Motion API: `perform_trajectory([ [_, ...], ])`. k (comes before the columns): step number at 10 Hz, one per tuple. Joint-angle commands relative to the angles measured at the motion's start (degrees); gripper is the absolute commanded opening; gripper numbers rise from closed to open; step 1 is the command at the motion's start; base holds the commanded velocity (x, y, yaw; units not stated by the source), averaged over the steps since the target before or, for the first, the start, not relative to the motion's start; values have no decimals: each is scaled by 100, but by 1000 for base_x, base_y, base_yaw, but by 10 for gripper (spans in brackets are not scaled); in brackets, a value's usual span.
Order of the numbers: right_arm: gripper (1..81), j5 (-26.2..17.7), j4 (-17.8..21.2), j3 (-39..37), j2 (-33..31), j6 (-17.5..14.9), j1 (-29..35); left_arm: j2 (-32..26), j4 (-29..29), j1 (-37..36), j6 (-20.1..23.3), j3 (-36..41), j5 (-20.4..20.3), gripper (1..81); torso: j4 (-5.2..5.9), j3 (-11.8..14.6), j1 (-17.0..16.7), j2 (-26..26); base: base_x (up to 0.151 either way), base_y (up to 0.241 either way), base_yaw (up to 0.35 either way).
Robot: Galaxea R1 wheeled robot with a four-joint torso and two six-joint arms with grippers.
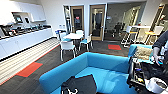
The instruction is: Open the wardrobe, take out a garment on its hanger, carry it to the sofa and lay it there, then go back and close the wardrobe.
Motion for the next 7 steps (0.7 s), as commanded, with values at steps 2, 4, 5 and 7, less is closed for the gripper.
perform_trajectory([
  [2,811,-531,-9,-21,129,-13,203,74,-1737,-589,1583,86,277,811,0,0,1,0,0,0,0],
  [4,811,-531,-9,-12,129,-13,195,179,-1710,-634,1591,87,277,811,0,0,1,0,0,0,0],
  [5,811,-531,-9,-38,129,-13,195,179,-1719,-634,1591,95,277,811,0,0,1,0,0,0,0],
  [7,811,-531,-9,-38,129,-14,195,170,-1728,-634,1583,96,286,811,0,0,1,0,0,0,0],
])
